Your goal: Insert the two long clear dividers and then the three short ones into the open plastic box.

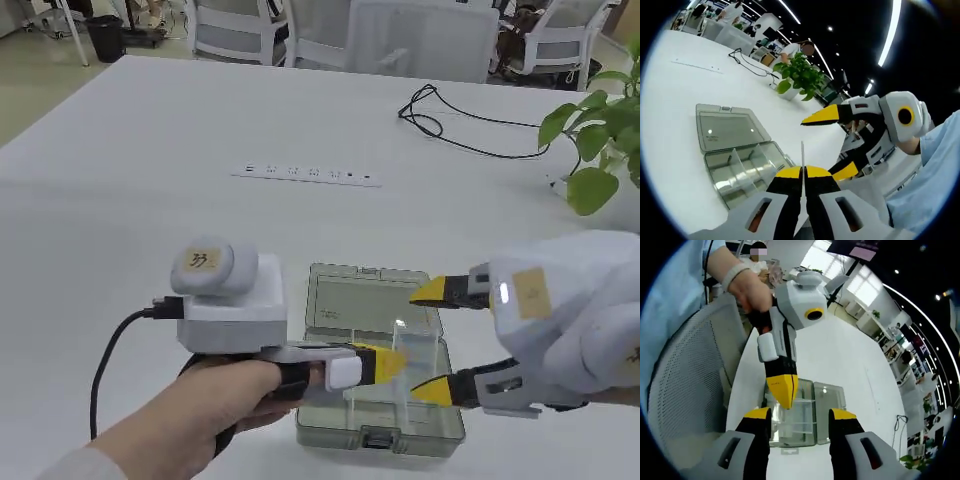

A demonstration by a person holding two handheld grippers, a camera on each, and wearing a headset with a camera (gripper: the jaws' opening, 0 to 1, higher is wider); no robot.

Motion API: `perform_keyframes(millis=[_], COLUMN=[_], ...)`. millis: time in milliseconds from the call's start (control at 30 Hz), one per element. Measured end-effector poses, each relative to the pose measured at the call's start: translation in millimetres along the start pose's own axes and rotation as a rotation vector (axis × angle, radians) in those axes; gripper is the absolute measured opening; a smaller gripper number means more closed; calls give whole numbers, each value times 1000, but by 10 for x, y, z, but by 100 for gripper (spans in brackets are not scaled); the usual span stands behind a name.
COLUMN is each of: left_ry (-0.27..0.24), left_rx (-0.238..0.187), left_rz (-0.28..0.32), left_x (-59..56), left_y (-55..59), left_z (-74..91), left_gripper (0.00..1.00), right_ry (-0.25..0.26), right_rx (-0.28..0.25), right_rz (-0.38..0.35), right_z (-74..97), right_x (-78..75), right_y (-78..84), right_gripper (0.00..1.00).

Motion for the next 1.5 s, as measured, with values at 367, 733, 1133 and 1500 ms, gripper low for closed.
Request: perform_keyframes(millis=[367,733,1133,1500], left_ry=[112,134,162,171], left_rx=[28,141,144,165], left_rz=[-317,-610,-663,-645], left_x=[-119,-194,-243,-227], left_y=[-16,57,65,96], left_z=[52,49,41,31], left_gripper=[0,0,0,0], right_ry=[-212,-331,-416,-429], right_rx=[48,70,79,70], right_rz=[-132,-119,-99,-116], right_z=[165,154,133,137], right_x=[-147,-85,-40,-12], right_y=[141,77,86,37], right_gripper=[28,17,3,2])
Point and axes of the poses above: the centre of the closed fingertips' face, and the gripper's own axes: z roughly backward along the fingers, x roughly to its left, y roughly out of its underside, the point moved 9 cm from there along z, roughly backward along the fingers, and after that the axes turned 6 degrees about y, right-handed, at the moved point
